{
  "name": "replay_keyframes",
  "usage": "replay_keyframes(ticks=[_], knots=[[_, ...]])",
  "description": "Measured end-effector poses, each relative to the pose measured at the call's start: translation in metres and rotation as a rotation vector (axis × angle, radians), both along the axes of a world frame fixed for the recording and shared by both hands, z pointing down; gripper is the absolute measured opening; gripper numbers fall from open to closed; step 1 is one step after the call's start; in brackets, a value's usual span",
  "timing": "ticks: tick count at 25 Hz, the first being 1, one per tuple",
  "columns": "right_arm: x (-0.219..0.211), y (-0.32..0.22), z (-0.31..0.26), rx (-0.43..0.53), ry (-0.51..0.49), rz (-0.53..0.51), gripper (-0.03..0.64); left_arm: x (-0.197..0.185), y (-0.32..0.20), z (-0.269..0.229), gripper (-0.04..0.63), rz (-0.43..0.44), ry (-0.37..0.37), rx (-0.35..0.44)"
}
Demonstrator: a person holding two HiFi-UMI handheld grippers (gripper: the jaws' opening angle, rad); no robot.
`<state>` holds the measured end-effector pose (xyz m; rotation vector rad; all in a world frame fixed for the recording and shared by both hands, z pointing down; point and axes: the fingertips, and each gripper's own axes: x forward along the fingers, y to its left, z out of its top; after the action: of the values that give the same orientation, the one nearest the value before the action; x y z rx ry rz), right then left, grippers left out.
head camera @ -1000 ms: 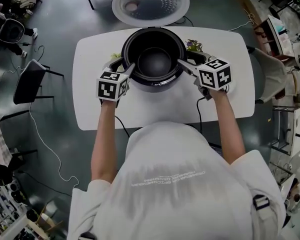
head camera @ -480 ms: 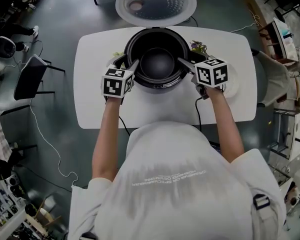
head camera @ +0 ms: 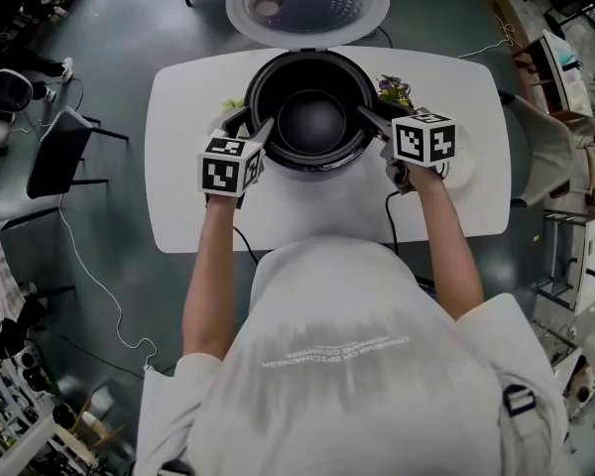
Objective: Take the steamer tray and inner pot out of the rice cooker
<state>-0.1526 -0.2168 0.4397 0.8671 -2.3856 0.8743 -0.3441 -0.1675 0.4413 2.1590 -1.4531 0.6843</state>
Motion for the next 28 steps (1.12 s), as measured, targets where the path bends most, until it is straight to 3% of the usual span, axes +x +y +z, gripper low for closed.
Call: replay_keyframes(ticks=[6, 9, 20, 28], knots=[[0.003, -0.002, -0.003, -0.03, -0.062, 0.073, 0.11, -0.002, -0.002, -0.004, 0.179, -0.12, 0.127, -0.005], [0.002, -0.003, -0.003, -0.033, -0.077, 0.09, 0.101, -0.006, -0.004, -0.003, 0.107, -0.2, 0.124, 0.013], [0.006, -0.007, -0.038, 0.027, -0.142, 0.12, 0.086, -0.009, 0.005, -0.015, 0.089, -0.337, 0.204, 0.026], [-0.004, 0.0, -0.091, 0.113, -0.242, 0.08, 0.084, -0.02, 0.015, -0.06, 0.08, -0.398, 0.286, 0.144]])
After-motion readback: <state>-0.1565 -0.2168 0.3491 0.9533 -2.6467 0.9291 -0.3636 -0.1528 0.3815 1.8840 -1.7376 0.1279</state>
